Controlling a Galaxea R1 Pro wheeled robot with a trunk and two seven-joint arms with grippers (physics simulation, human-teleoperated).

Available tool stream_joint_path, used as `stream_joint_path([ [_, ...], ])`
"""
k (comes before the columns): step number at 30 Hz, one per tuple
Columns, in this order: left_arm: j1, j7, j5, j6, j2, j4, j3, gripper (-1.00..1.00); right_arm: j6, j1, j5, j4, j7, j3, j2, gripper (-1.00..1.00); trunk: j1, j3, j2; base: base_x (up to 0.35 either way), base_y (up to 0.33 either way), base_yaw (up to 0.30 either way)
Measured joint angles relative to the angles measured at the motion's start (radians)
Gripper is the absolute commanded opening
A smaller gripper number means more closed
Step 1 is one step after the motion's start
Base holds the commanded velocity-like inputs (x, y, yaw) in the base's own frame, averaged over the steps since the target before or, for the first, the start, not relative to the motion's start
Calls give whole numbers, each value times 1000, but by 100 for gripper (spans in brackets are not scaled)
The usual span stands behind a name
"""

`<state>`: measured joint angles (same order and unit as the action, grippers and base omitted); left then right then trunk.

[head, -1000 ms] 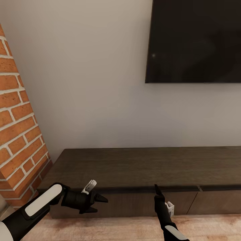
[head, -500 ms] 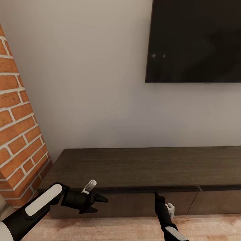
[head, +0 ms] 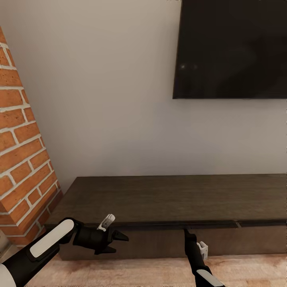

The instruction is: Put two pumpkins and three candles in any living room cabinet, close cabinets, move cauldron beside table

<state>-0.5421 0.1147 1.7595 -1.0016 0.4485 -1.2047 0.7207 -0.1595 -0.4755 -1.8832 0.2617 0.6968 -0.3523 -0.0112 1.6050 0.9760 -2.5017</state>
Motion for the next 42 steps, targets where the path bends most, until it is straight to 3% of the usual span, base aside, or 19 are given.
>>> stream_joint_path([
  [15, 0, 0, 0, 0, 0, 0, 0, 100, 1, 0, 0, -8, 9, -2, 0, -100, 0, 0, 0, -17, 0, 0],
  [24, 0, 0, 0, 0, -1, 0, 0, 100, 1, 0, -4, 5, -10, 6, 0, -100, 0, 0, 0, -253, 0, 0],
  [42, 0, 0, 0, 0, -1, -1, 1, 100, 1, 0, -5, -12, 17, 8, 0, -100, 0, 0, 0, -223, 0, 0],
])
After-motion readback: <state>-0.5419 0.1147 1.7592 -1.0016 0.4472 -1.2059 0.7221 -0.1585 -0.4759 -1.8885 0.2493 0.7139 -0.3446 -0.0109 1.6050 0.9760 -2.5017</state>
